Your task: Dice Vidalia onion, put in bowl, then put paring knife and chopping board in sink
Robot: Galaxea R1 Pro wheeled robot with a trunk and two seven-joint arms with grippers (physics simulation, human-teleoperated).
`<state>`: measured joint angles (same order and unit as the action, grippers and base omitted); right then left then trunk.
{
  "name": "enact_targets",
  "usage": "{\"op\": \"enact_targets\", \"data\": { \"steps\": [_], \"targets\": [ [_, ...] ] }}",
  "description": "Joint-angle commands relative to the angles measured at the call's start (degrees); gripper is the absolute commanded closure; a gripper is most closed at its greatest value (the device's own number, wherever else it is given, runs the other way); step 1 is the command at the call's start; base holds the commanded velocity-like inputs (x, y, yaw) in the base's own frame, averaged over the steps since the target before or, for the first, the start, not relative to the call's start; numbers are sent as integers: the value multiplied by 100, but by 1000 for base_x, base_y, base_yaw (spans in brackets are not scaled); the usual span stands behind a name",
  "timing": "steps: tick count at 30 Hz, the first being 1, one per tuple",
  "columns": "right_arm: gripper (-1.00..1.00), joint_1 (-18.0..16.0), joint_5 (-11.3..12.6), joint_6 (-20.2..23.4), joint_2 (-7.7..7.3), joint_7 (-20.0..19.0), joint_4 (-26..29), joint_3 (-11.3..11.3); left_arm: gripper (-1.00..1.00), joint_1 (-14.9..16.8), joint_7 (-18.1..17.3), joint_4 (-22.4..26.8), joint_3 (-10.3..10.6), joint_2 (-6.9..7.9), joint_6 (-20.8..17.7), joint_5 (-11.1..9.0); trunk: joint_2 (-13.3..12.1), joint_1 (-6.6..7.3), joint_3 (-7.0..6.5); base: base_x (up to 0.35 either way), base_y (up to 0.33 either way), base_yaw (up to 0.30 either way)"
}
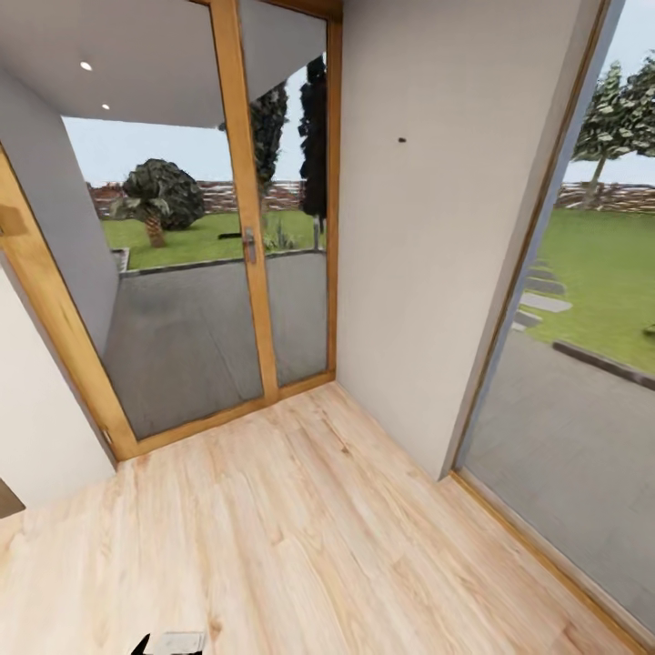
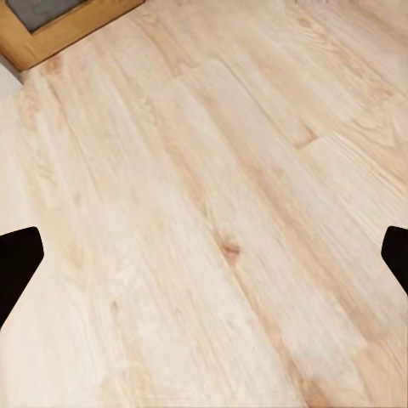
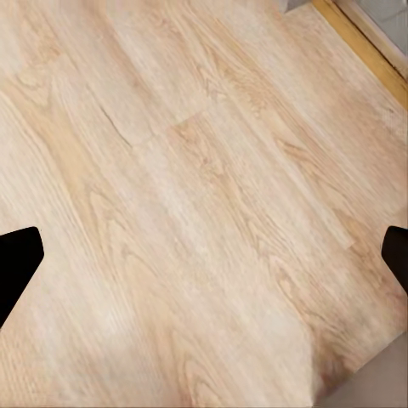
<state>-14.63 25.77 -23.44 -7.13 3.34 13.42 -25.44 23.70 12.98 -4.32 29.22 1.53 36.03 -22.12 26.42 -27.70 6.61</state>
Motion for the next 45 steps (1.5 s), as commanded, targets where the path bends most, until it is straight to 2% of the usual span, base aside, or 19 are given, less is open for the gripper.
{"op": "enact_targets", "data": {
  "steps": [1,9,24,45],
  "targets": [
    [-100,-4,24,-12,-5,35,3,-49,-100,9,20,-17,49,-4,24,-20,10,-6,11,321,0,0],
    [-100,-4,24,-12,-4,35,3,-49,-100,10,20,-17,49,-4,23,-20,10,-6,9,321,0,-85],
    [-100,-4,24,-12,-7,35,3,-49,-100,7,20,-17,49,-4,25,-20,10,-6,-40,295,96,-223],
    [-100,-4,24,-13,-6,35,3,-49,-100,9,31,-16,43,-4,27,-20,10,-6,-126,19,8,-230]
  ]
}}
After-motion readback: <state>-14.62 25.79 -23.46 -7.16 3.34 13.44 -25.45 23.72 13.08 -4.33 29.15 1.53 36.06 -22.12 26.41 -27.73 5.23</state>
